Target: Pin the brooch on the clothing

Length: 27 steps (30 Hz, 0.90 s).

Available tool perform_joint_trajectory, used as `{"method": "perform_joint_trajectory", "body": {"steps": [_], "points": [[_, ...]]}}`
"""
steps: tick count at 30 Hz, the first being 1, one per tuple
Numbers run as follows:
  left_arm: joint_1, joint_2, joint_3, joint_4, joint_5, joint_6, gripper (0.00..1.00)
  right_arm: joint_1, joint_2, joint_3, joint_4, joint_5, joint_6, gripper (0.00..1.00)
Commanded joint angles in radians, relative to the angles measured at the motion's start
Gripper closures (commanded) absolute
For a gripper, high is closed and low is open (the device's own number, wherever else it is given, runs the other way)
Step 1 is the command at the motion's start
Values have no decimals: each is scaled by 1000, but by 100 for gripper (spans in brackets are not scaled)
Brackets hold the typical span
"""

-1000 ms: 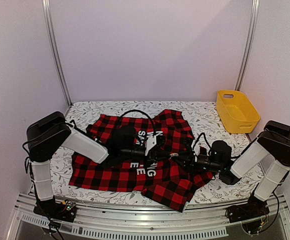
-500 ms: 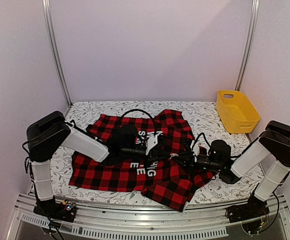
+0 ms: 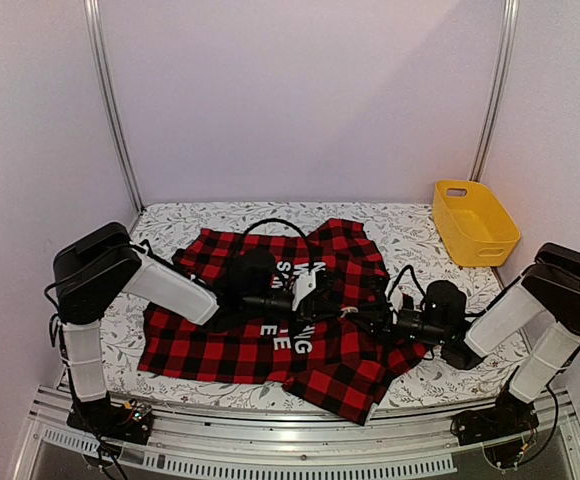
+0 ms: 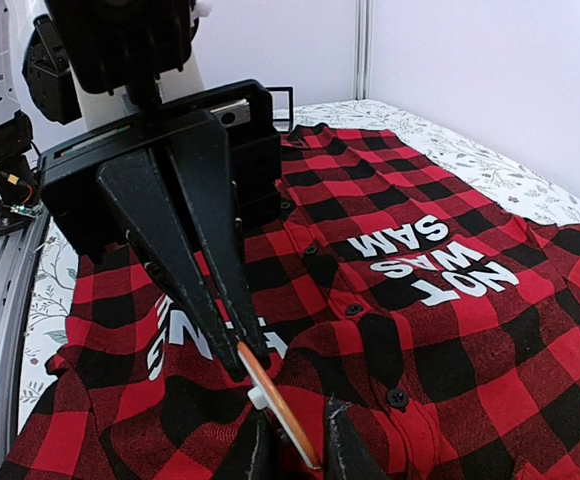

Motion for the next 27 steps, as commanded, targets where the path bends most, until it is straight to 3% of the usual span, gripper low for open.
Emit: {"method": "perform_joint_trajectory", "body": {"steps": [1,9,17,19,21,23,27], "points": [[-7,-17,1,-19,8,0,100,-17,-37,-7,16,32,-22,81],[-7,-16,1,-39,-38,32,100,-17,-95,-28,-50,-63,-97,74],[-69,-37,-7,-162,-235,283,100,-85,-309,-51,-170,8,-70,57],[-88,-49,-3,-213,-259,334,94,-96,-336,-46,-195,38,-41,55],[-116,-68,2,-270,-280,379,78,-100,-359,-39,-230,68,-33,54],[-139,-90,11,-343,-268,408,69,-103,-372,-30,-256,104,-20,52],[-160,-103,77,-538,-141,376,68,-105,-363,73,-453,250,34,49]]}}
